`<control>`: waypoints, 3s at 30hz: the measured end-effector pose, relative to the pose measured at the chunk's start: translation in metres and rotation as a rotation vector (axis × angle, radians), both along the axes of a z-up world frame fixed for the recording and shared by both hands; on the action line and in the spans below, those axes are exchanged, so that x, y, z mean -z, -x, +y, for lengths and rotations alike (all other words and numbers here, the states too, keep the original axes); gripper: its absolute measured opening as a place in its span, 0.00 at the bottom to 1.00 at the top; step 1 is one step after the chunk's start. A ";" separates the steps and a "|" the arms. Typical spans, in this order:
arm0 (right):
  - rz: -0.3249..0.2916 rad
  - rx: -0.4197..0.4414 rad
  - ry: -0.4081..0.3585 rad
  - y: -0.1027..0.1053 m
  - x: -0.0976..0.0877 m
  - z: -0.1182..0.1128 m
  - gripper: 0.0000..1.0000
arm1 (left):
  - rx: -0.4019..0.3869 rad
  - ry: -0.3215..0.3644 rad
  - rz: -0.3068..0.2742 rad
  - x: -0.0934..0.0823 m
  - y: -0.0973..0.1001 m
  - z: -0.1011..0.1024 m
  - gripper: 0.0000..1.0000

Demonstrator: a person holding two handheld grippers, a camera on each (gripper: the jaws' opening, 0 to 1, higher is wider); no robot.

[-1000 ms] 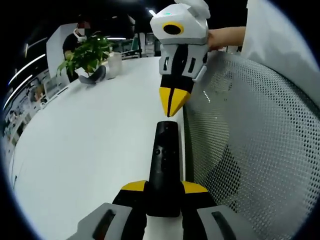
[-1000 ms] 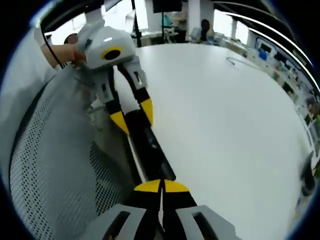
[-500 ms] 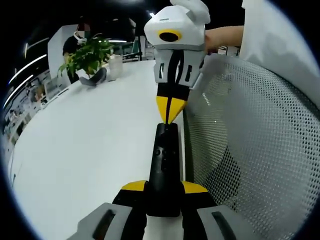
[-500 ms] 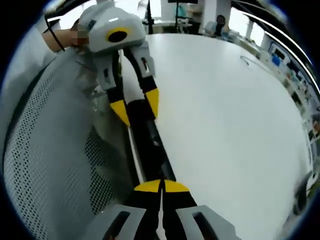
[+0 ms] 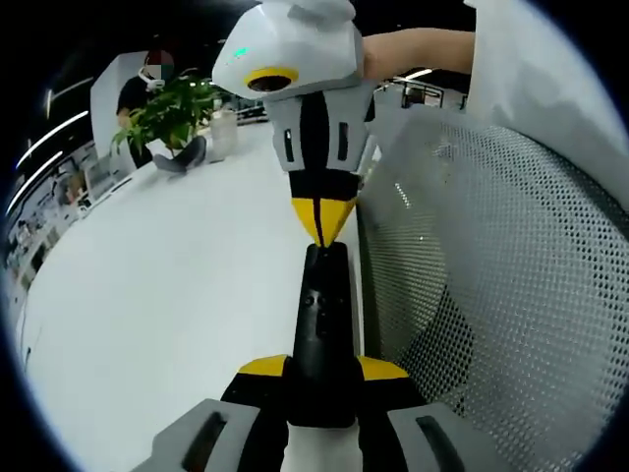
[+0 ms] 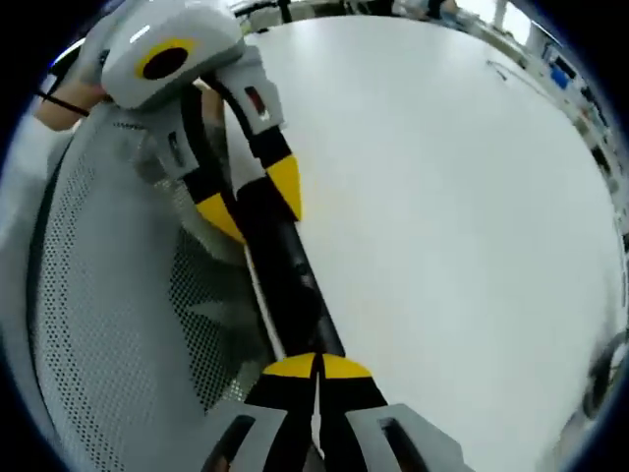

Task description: Press the specified remote control buttons in sequence, fully releasing each button before pressing the next.

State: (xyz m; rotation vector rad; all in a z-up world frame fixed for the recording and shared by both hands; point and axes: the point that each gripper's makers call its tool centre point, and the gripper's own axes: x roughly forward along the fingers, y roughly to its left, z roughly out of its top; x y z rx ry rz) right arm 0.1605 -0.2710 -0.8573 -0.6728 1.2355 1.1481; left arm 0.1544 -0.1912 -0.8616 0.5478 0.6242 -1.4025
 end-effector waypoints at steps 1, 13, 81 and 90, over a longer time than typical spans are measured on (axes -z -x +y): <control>-0.015 0.026 -0.033 0.000 -0.001 0.000 0.00 | 0.000 0.001 0.000 0.000 0.000 0.000 0.24; -0.313 -0.066 -0.222 -0.002 -0.017 0.005 0.00 | -0.001 0.004 -0.001 0.000 0.000 0.000 0.24; -0.257 -0.285 -0.130 0.006 -0.002 0.024 0.00 | 0.002 0.005 -0.003 0.000 0.002 0.001 0.24; -0.218 -0.317 -0.086 0.006 -0.001 0.026 0.00 | 0.004 0.005 -0.003 0.000 0.002 0.000 0.24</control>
